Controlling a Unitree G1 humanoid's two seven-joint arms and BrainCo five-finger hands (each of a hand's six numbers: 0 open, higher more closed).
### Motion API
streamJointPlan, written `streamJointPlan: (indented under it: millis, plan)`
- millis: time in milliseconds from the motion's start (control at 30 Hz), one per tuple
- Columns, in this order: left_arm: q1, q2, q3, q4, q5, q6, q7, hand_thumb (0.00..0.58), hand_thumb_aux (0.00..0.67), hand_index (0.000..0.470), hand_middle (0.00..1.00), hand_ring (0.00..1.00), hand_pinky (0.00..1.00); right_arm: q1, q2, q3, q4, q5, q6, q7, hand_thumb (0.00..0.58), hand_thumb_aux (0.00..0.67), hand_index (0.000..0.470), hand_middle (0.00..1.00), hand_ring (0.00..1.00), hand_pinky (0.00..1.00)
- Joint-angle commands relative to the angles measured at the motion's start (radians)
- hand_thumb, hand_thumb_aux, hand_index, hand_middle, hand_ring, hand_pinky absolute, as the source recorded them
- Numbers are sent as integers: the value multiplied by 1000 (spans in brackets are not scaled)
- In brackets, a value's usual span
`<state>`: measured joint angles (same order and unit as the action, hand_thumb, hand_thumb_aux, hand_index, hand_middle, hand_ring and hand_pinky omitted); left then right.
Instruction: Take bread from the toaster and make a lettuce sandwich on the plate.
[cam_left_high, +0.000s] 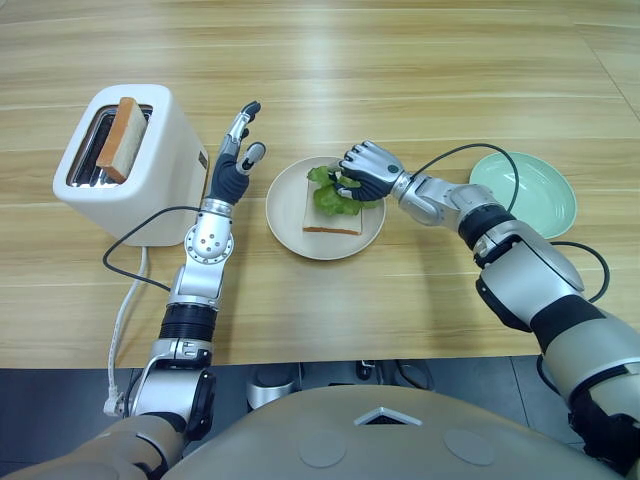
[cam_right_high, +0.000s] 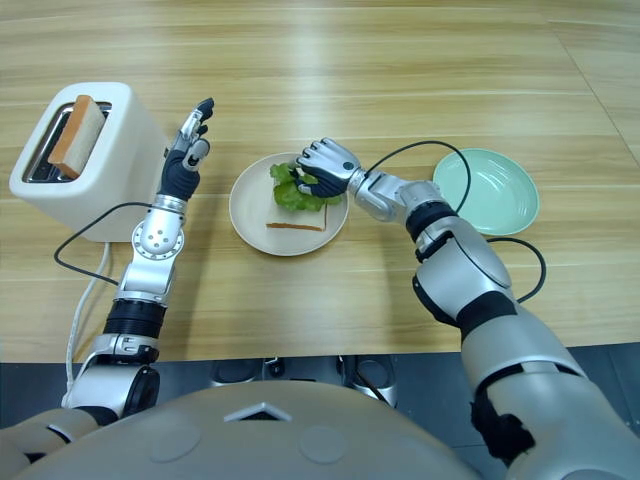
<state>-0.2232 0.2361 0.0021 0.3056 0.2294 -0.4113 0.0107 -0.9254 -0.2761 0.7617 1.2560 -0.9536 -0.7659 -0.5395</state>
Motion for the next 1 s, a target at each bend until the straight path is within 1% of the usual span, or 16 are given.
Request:
streamJointPlan:
  millis: [33,300,433,700,900,933,967,1000]
  plan:
    - [3,3,-10,7,5,-2,2,0,0,0,0,0,0,-4,10,26,18,-14,8,46,580,670,460,1000,1000,1000]
    - [2,3,-11,15,7,-4,3,0,0,0,0,0,0,-3,22,19,-8,6,-48,41,580,670,460,1000,1000,1000]
    - [-1,2,-14,25,9,-7,2,0,0,0,0,0,0,-17,27,19,-22,3,-56,25,580,670,460,1000,1000,1000]
    - [-10,2,-16,39,11,-11,3,0,0,0,0,0,0,-18,34,34,-4,-13,-28,23,580,670,460,1000,1000,1000]
    - [-11,3,-18,44,11,-12,2,0,0,0,0,0,0,-7,37,60,22,-39,28,29,580,670,460,1000,1000,1000]
    - [-10,4,-18,44,10,-12,3,0,0,0,0,0,0,-8,39,61,25,-38,32,35,470,378,260,1000,1000,1000]
    - [-10,4,-19,45,10,-12,3,0,0,0,0,0,0,-8,40,62,25,-37,33,34,0,0,0,1000,1000,1000]
    - [-9,4,-20,46,10,-13,3,0,0,0,0,0,0,-8,40,60,25,-34,33,31,0,0,0,1000,1000,1000]
